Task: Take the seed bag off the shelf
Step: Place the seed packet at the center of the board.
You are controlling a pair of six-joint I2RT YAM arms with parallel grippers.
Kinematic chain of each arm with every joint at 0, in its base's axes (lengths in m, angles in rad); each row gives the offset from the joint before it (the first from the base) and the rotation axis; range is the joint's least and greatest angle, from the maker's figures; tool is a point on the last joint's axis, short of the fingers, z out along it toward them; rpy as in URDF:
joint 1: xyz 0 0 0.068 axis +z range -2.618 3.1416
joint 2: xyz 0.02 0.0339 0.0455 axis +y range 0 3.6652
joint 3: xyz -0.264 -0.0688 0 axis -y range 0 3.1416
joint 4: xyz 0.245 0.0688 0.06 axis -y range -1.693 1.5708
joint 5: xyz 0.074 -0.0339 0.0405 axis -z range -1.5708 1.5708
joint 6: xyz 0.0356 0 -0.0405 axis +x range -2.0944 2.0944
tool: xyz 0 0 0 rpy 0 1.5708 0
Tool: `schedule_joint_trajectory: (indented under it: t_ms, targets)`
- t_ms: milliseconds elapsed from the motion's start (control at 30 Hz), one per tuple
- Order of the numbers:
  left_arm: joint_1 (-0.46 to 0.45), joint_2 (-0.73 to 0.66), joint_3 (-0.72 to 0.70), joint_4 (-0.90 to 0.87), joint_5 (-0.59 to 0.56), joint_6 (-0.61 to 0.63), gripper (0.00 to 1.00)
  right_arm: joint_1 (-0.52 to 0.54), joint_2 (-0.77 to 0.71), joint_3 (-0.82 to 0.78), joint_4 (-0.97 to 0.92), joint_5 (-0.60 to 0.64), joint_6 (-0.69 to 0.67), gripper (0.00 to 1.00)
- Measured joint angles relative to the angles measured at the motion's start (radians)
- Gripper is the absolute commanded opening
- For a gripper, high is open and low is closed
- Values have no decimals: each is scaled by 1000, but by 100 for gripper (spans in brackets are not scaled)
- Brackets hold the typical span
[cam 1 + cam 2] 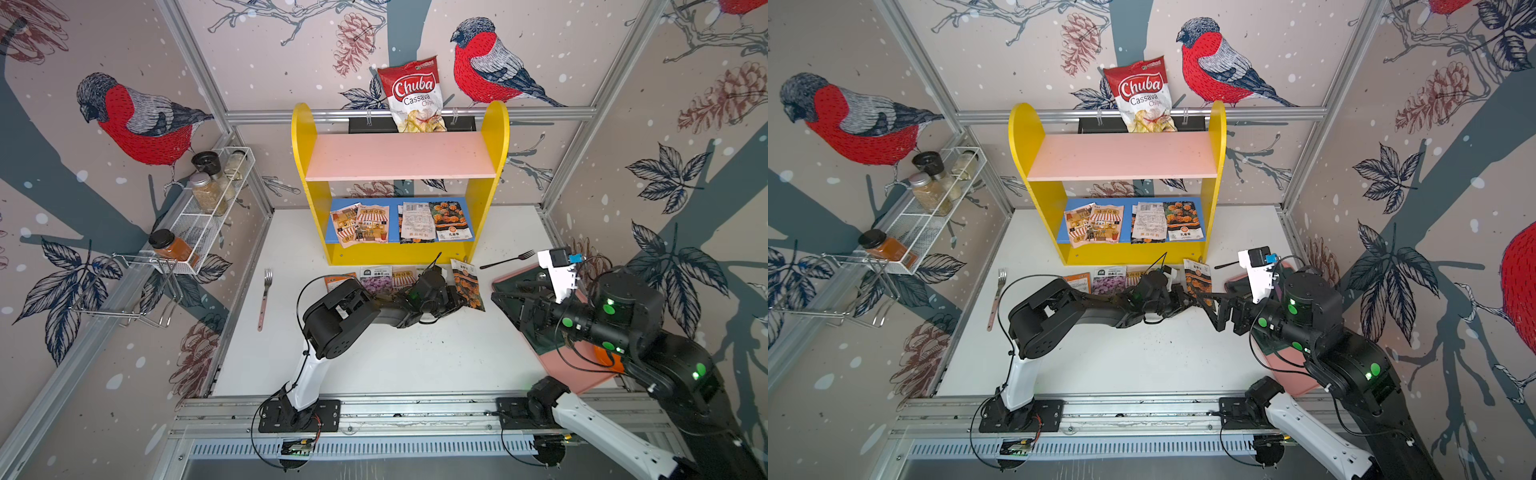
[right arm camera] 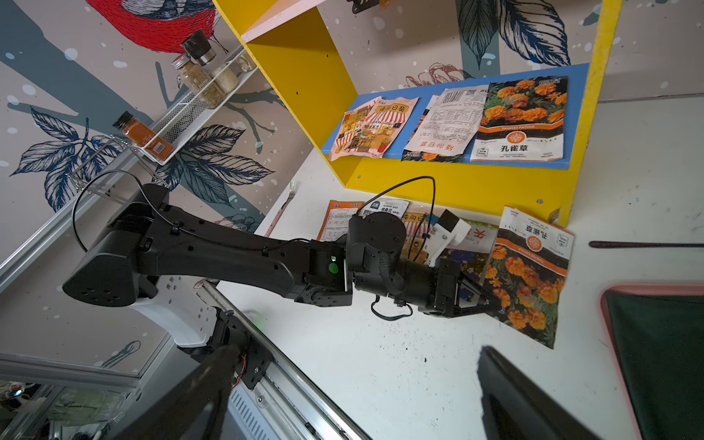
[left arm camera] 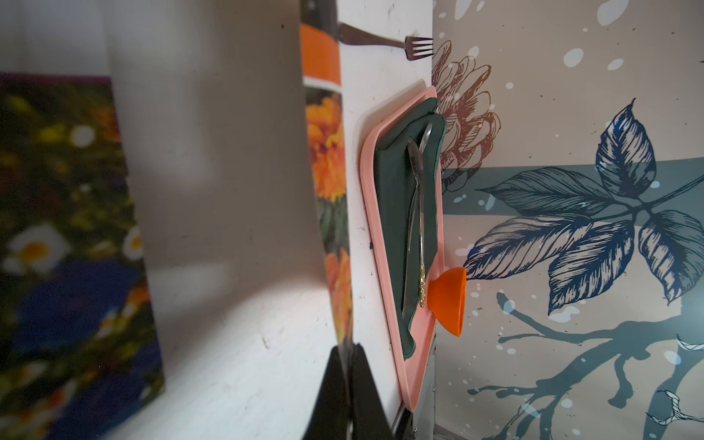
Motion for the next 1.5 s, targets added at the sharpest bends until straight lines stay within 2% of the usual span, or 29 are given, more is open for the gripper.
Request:
schedule_joint_trajectory:
  t_ms: [367, 467, 567, 767, 900, 1067, 1300, 1500]
  targets:
    - [0, 1, 2, -82, -27, -1, 22, 0, -11, -11, 0, 0, 11, 100]
    - [0, 1, 2, -93, -27, -3, 31, 0, -11, -11, 0, 0, 11, 100]
    - [0, -1, 2, -106, -27, -7, 43, 0, -13, -14, 0, 0, 11, 100]
    - [0, -14, 18, -152, -25, -2, 79, 0, -17, -21, 0, -1, 11, 100]
    - [0, -51, 49, -241, -28, 27, 91, 0, -17, -21, 0, -1, 11, 100]
    - [0, -122, 58, -341, -55, 79, 94, 0, -15, -21, 2, -1, 11, 100]
    - [0, -232, 25, -392, -54, 133, 95, 0, -6, -42, 31, -10, 11, 100]
    - [8, -399, -38, -463, -110, 191, 95, 0, -6, -77, 59, -16, 11, 100]
